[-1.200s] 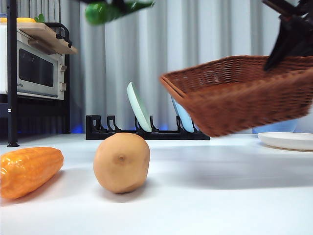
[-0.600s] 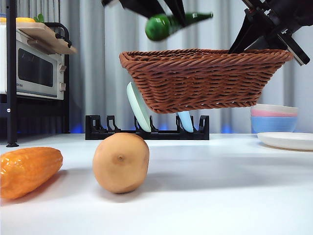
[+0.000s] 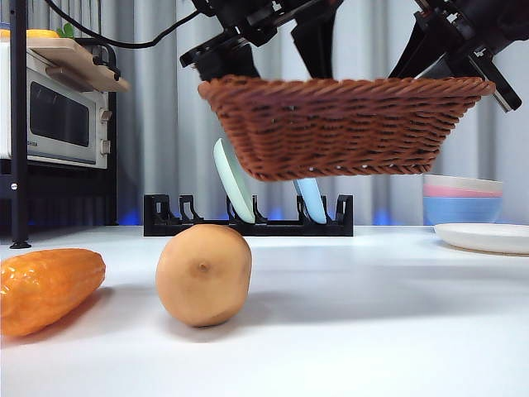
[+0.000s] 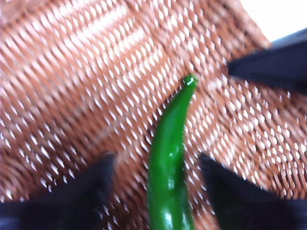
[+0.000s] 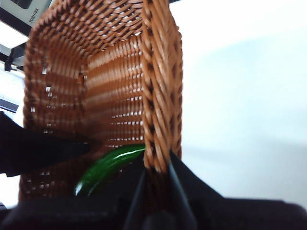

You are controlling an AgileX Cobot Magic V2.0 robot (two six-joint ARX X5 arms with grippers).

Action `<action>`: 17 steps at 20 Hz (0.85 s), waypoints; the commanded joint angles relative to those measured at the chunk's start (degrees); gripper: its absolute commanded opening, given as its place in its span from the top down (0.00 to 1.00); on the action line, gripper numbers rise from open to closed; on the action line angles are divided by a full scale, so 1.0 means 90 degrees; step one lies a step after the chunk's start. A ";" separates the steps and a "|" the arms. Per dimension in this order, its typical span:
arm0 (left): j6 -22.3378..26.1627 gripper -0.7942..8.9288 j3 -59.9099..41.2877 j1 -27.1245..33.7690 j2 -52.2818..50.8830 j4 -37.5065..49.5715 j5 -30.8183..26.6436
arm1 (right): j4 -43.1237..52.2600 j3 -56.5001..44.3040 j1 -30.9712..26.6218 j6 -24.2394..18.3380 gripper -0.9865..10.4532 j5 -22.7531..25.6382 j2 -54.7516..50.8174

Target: Pick up the basket,pick up the corn from the table,pick up the potato from the table,pick up the cucumber from the table,put all items into the basket

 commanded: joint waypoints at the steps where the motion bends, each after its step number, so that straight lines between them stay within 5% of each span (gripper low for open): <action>1: 0.0000 0.29 -0.0039 -0.0087 -0.0306 -0.0090 0.0085 | 0.0068 0.0061 0.0005 0.0097 0.92 -0.0068 -0.0012; 6: 0.0182 0.29 0.0080 -0.0318 -0.1940 -0.1790 0.0182 | 0.0044 0.0061 0.0002 0.0027 0.92 -0.0063 -0.0012; 8: 0.0102 0.29 0.0080 -0.0362 -0.2567 -0.2698 -0.0342 | 0.0044 0.0061 0.0005 -0.0015 0.92 -0.0061 -0.0012; 13: -0.0639 0.38 -0.0007 -0.0578 -0.3184 -0.4498 -0.1579 | 0.0044 0.0061 0.0002 -0.0024 0.92 -0.0061 -0.0012; 17: -0.1154 0.38 -0.0597 -0.0753 -0.3366 -0.4617 -0.1787 | 0.0044 0.0061 0.0002 -0.0095 0.92 -0.0058 -0.0012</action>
